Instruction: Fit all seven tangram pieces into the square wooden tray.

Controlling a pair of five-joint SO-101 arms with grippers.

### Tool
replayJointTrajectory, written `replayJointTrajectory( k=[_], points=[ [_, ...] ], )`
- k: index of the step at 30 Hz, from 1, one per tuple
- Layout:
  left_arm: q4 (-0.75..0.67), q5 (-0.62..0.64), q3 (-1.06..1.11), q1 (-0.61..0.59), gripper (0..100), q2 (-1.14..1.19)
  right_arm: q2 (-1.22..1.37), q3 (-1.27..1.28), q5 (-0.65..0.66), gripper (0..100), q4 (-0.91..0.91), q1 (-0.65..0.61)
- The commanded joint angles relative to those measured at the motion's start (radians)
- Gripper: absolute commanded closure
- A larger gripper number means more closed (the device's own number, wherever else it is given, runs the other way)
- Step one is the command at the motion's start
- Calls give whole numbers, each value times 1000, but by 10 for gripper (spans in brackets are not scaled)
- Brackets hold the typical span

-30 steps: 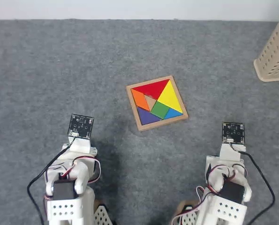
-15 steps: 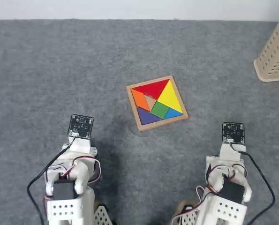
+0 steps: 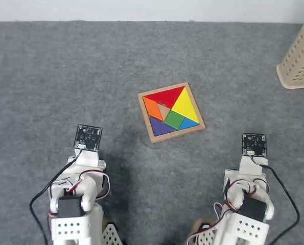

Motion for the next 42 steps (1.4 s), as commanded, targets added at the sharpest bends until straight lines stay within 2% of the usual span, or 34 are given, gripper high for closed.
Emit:
replayJointTrajectory(
  k=[1,42],
  points=[
    [5,-8,-8,-5,988,0,13,8,17,990,5,15],
    [5,-8,-8,-5,988,0,13,8,17,990,5,15]
  ],
)
